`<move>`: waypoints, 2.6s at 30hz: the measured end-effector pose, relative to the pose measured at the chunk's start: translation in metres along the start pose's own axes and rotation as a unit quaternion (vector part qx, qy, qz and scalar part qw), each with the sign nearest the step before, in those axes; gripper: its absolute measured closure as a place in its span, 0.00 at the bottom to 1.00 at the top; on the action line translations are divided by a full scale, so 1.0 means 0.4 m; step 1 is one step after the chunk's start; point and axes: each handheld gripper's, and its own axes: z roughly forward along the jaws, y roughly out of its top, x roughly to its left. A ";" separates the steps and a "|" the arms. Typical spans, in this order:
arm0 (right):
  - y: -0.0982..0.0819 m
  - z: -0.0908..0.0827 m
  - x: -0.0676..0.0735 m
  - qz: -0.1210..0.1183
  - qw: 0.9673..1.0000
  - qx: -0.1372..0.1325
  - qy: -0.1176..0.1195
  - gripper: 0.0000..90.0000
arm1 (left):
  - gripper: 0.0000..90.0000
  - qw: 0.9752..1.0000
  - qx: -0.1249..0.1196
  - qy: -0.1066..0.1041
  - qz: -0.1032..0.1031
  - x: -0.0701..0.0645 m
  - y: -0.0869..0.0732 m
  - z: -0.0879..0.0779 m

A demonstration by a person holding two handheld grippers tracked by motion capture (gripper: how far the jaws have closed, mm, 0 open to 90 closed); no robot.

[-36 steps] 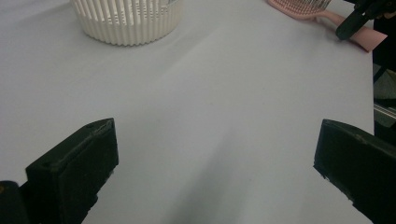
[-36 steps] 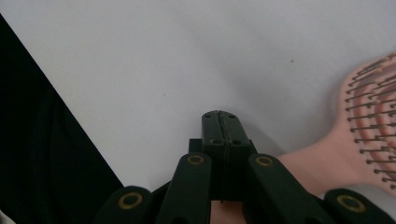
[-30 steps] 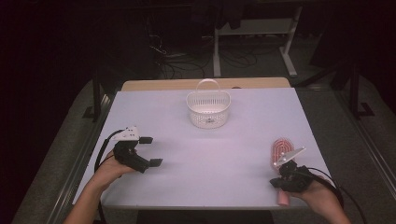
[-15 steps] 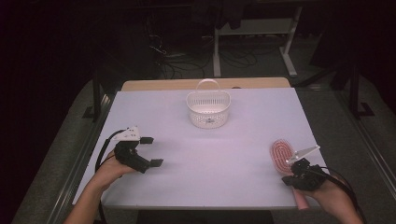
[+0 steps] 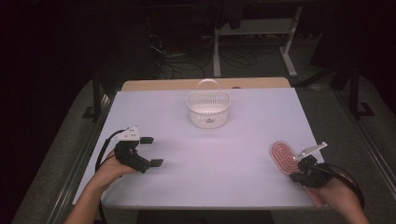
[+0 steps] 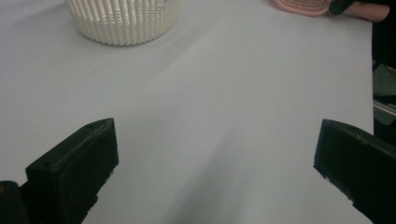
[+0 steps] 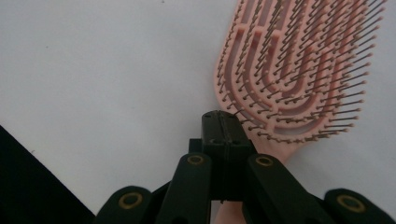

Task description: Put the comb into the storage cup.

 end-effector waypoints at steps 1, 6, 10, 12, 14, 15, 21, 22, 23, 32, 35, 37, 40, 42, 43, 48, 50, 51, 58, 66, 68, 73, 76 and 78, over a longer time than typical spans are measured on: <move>-0.001 -0.001 -0.004 0.003 1.000 0.000 -0.001 0.99 | 0.00 1.000 0.000 0.000 0.000 0.000 0.000 0.000; -0.002 -0.005 -0.024 0.009 1.000 -0.004 -0.011 0.99 | 0.00 1.000 -0.001 -0.001 0.000 -0.002 0.001 0.001; 0.000 -0.006 -0.035 0.012 1.000 -0.004 -0.016 0.99 | 0.00 1.000 0.000 -0.001 0.001 -0.002 0.001 0.002; 0.001 -0.006 -0.041 0.014 1.000 -0.005 -0.019 0.99 | 0.00 1.000 0.000 -0.001 0.001 -0.002 0.001 0.002; 0.001 -0.007 -0.047 0.015 1.000 -0.006 -0.021 0.99 | 0.00 1.000 -0.001 -0.001 0.000 -0.001 0.001 0.001; 0.001 -0.007 -0.049 0.018 1.000 -0.006 -0.023 0.99 | 0.00 1.000 -0.001 -0.001 0.000 -0.001 0.001 0.001; -0.001 -0.009 -0.064 0.022 0.999 -0.009 -0.031 0.99 | 0.00 1.000 0.000 -0.001 0.001 -0.001 0.001 0.001; -0.002 -0.010 -0.066 0.025 0.999 -0.010 -0.032 0.99 | 0.00 1.000 0.000 -0.001 0.001 -0.001 0.001 0.001; -0.002 -0.010 -0.066 0.025 0.999 -0.010 -0.032 0.99 | 0.00 1.000 0.000 -0.001 0.001 -0.001 0.001 0.001; 0.000 -0.030 -0.067 0.035 0.998 -0.052 -0.004 0.99 | 0.00 1.000 0.002 -0.002 0.001 -0.002 0.000 0.001; 0.015 -0.039 -0.056 0.031 0.997 -0.072 0.012 0.98 | 0.00 1.000 0.001 -0.002 0.001 -0.004 0.000 0.001; 0.031 -0.047 -0.045 0.027 0.995 -0.093 0.022 0.91 | 0.00 1.000 0.001 -0.002 0.000 -0.004 0.000 -0.001; 0.053 -0.054 -0.031 0.023 0.992 -0.120 0.028 0.80 | 0.00 1.000 0.000 -0.003 0.001 -0.004 -0.001 -0.002; 0.071 -0.054 -0.022 0.021 0.990 -0.135 0.036 0.76 | 0.00 1.000 0.000 -0.004 0.001 -0.004 -0.001 -0.003; 0.080 -0.055 -0.018 0.019 0.989 -0.142 0.040 0.72 | 0.00 1.000 0.000 -0.004 0.001 -0.005 -0.001 -0.003; 0.123 -0.053 0.003 0.016 0.982 -0.182 0.050 0.57 | 0.00 1.000 -0.003 -0.004 0.002 -0.007 -0.002 -0.006; 0.138 -0.050 0.008 0.012 0.978 -0.199 0.057 0.50 | 0.00 1.000 -0.004 -0.003 -0.002 -0.007 -0.003 -0.008; 0.145 -0.049 0.011 0.012 0.977 -0.203 0.060 0.48 | 0.00 1.000 -0.007 -0.002 -0.002 -0.006 -0.002 -0.009; 0.185 -0.032 0.030 0.003 0.972 -0.224 0.067 0.27 | 0.00 1.000 -0.012 -0.002 -0.003 -0.011 -0.002 -0.015; 0.208 0.010 0.050 0.012 0.967 -0.245 0.075 0.02 | 0.00 1.000 -0.012 -0.004 -0.001 -0.011 -0.008 -0.009; 0.209 0.020 0.051 0.018 0.965 -0.249 0.086 0.00 | 0.00 1.000 -0.011 -0.006 -0.002 -0.011 -0.010 -0.007; 0.208 0.031 0.066 -0.001 0.965 -0.253 0.075 0.00 | 0.00 1.000 -0.012 -0.011 -0.001 -0.011 -0.011 -0.005; 0.207 0.036 0.073 -0.010 0.964 -0.256 0.073 0.00 | 0.00 1.000 -0.012 -0.014 -0.005 -0.008 -0.016 -0.005; 0.207 0.038 0.075 -0.011 0.965 -0.253 0.073 0.00 | 0.00 1.000 -0.011 -0.014 -0.007 -0.007 -0.019 -0.006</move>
